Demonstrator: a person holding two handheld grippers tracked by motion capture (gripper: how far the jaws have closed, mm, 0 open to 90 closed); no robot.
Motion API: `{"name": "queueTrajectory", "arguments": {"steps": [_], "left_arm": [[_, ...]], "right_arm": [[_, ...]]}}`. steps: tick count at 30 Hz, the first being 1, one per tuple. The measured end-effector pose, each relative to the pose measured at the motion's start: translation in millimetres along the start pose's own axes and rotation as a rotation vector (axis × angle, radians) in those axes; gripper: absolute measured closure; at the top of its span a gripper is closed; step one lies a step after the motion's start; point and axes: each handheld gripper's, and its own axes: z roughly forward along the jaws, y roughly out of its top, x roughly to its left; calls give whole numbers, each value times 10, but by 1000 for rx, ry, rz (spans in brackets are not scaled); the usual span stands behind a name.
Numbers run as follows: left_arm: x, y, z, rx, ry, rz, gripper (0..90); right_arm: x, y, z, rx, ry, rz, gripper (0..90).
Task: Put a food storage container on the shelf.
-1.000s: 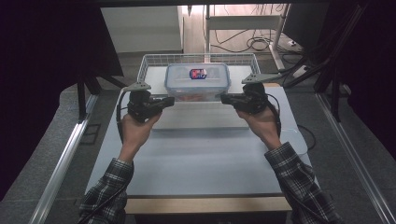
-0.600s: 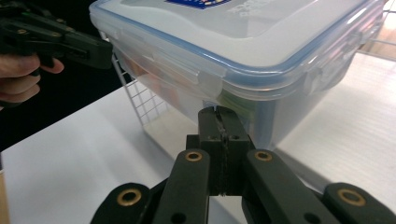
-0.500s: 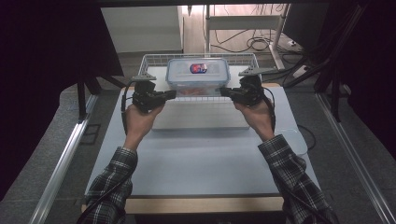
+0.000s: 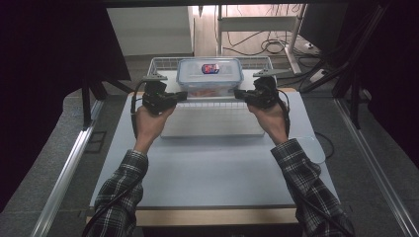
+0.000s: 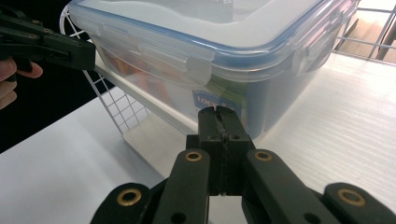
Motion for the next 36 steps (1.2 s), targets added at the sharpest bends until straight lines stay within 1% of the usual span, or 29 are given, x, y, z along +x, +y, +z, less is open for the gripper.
{"name": "queueTrajectory", "arguments": {"steps": [1, 2, 3, 4, 6, 9, 10, 11, 13, 16, 18, 19, 20, 22, 23, 24, 25, 26, 27, 28, 29, 30, 31, 33, 36], "left_arm": [[-16, -16, -12, -4, -8, 1, 896], [-53, -52, -32, -6, -21, 11, 881], [-53, -52, -32, -6, -21, 11, 870], [-74, -74, -47, 0, -25, 16, 855], [-114, -120, -69, 2, -39, 35, 840], [-189, -200, -105, -1, -58, 45, 792], [-213, -226, -118, -3, -64, 49, 743], [-239, -252, -131, -4, -66, 52, 743], [-291, -305, -157, -3, -75, 58, 695], [-364, -382, -190, 5, -83, 69, 618], [-403, -434, -208, 14, -110, 69, 564], [-427, -461, -219, 18, -111, 75, 564], [-455, -487, -229, 23, -109, 82, 524], [-507, -543, -248, 32, -105, 93, 470], [-532, -573, -258, 35, -100, 101, 470], [-558, -603, -270, 36, -88, 109, 419], [-580, -635, -280, 37, -81, 111, 399], [-613, -701, -304, 39, -75, 117, 383], [-613, -701, -304, 39, -75, 117, 364], [-627, -736, -318, 34, -68, 120, 345], [-637, -770, -334, 31, -65, 126, 345], [-651, -836, -365, 23, -54, 130, 312], [-651, -836, -365, 23, -54, 130, 292], [-660, -930, -408, 16, -51, 121, 268], [-669, -1020, -441, 14, -44, 114, 225]], "right_arm": [[6, -6, -8, 0, 2, -3, 893], [28, -22, -32, 1, 7, -17, 892], [28, -22, -32, 1, 7, -17, 892], [61, -46, -53, 2, 14, -29, 880], [82, -62, -67, 2, 12, -35, 866], [138, -114, -117, -7, 22, -34, 822], [174, -147, -152, -12, 20, -40, 796], [174, -147, -152, -12, 20, -40, 796], [204, -178, -192, -19, 25, -40, 745], [254, -227, -257, -15, 28, -53, 696], [308, -285, -323, -8, 39, -73, 636], [308, -285, -323, -8, 39, -73, 636], [346, -333, -364, -4, 41, -87, 590], [383, -382, -400, 2, 41, -105, 550], [383, -382, -400, 2, 41, -105, 550], [419, -436, -434, 9, 41, -119, 507], [435, -465, -449, 13, 41, -127, 486], [450, -495, -464, 16, 41, -132, 466], [463, -524, -479, 18, 40, -135, 447], [474, -555, -495, 20, 40, -138, 430], [474, -555, -495, 20, 40, -138, 430], [492, -616, -524, 27, 41, -137, 391], [498, -648, -538, 29, 38, -139, 376], [507, -719, -567, 35, 39, -137, 342], [507, -825, -613, 38, 29, -134, 300]]}}
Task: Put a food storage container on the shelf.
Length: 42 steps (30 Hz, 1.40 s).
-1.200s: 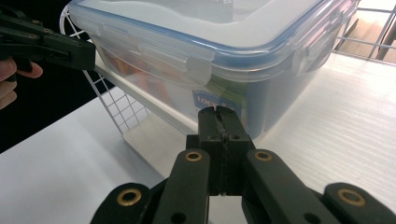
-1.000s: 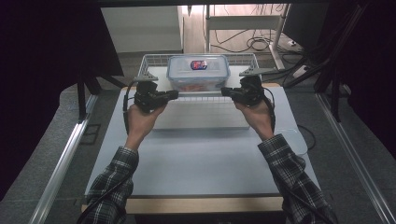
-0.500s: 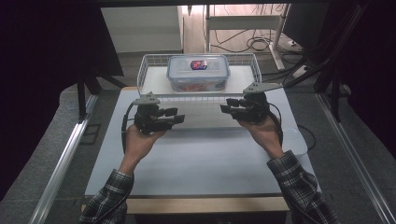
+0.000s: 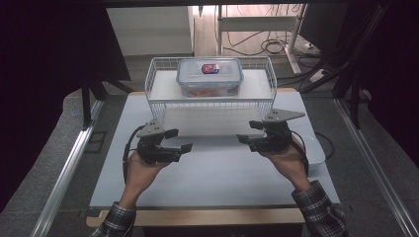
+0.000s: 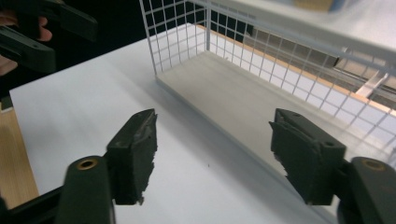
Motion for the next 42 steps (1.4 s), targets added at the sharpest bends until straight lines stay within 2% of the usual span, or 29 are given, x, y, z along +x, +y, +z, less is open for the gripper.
{"name": "queueTrajectory", "arguments": {"steps": [6, 7, 9, 12, 15, 18, 21, 26, 30, 36, 39, 42], "left_arm": [[-58, -155, -42, -15, 21, 5, 147], [-69, -181, -44, -10, 25, 9, 129], [-93, -228, -54, -7, 43, 11, 115], [-123, -297, -67, -12, 30, 3, 95], [-161, -349, -76, -6, 23, -4, 79], [-196, -403, -79, 1, 20, -9, 63], [-221, -468, -68, 11, 15, -11, 45], [-267, -607, -36, 31, 72, 30, 7], [-291, -757, -4, 46, 93, 47, 3], [-300, -963, 40, 99, 127, 75, 11], [-274, -1029, 57, 102, 120, 73, 16], [-254, -1061, 76, 111, 114, 62, 17]], "right_arm": [[9, -153, -58, 4, -1, 9, 222], [11, -211, -83, -5, 26, 14, 196], [14, -242, -94, -7, 30, 18, 183], [18, -321, -111, 11, 29, 27, 144], [12, -416, -151, 0, 27, 50, 107], [27, -491, -172, 5, 11, 49, 75], [44, -549, -179, 12, 9, 52, 65], [87, -708, -183, 29, 4, 65, 43], [129, -828, -169, 52, 16, 56, 37], [186, -957, -150, 59, 18, 42, 36], [220, -1027, -130, 69, 7, 13, 36], [225, -1115, -91, 86, 19, 29, 36]]}}
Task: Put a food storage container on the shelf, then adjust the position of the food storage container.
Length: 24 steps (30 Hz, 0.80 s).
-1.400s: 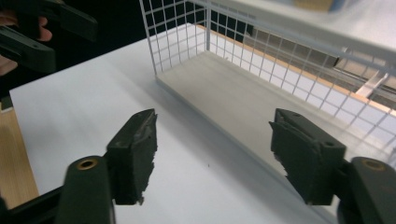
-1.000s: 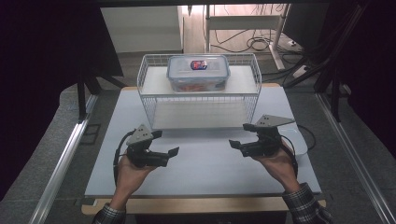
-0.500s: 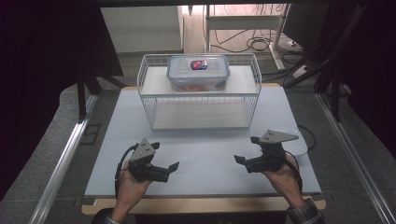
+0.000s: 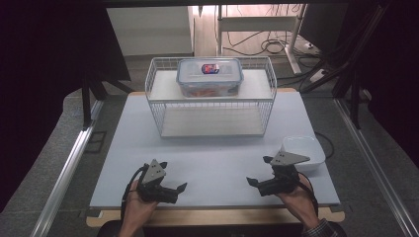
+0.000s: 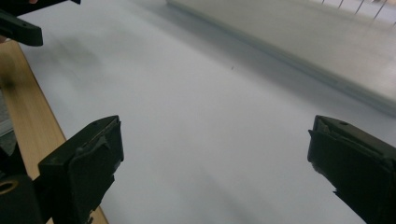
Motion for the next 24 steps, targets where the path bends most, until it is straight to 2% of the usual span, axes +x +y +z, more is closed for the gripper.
{"name": "queueTrajectory", "arguments": {"steps": [4, 6, 9, 11, 12, 14, 16, 17, 21, 22, 23, 24], "left_arm": [[10, -9, 3, -12, -11, -12, 15], [10, -10, 4, -14, -6, -5, 13], [19, -15, 6, -14, -7, -7, 13], [34, -21, 5, -17, -14, -18, 14], [34, -21, 5, -17, -14, -18, 14], [41, -27, 7, -12, -15, -20, 14], [44, -32, 11, -6, -12, -25, 15], [44, -32, 11, -6, -12, -25, 15], [50, -33, 10, -7, -10, -29, 17], [50, -33, 11, -7, -10, -29, 17], [50, -33, 12, -6, -9, -29, 19], [48, -34, 15, -5, -8, -28, 19]], "right_arm": [[-22, -68, 66, 34, -5, 16, 30], [-36, -85, 86, 44, -33, 23, 21], [-51, -85, 87, 52, -49, 27, 8], [-85, -70, 65, 84, -36, 72, 12], [-85, -70, 65, 84, -36, 72, 12], [-110, -68, 46, 117, -12, 88, 15], [-165, -51, 6, 129, -30, 114, 72], [-165, -51, 6, 129, -30, 114, 72], [-285, 24, -128, 103, -84, 155, 268], [-332, 38, -168, 95, -91, 174, 331], [-431, 46, -240, 90, -112, 201, 450], [-477, 41, -273, 88, -129, 197, 503]]}}
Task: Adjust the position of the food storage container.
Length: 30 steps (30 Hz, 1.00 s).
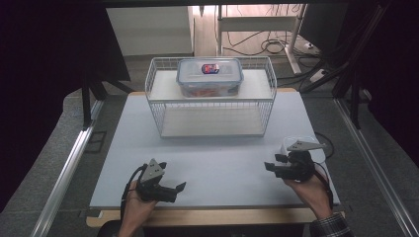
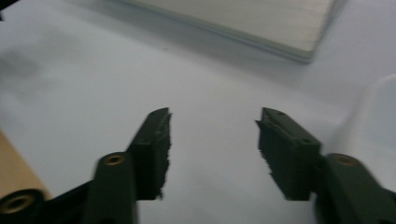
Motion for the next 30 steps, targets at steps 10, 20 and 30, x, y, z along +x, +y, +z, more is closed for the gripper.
{"name": "queueTrajectory", "arguments": {"steps": [10, 20, 30], "left_arm": [[-4, -1, 7, 11, 9, 6, 20], [4, -5, 16, 20, 17, 9, 22], [11, -11, 26, 29, 20, 2, 22]], "right_arm": [[-380, 26, -221, -48, -136, -9, 876], [-835, -10, -418, -66, -299, 78, 895], [-1157, -133, -492, -44, -405, 129, 895]]}}
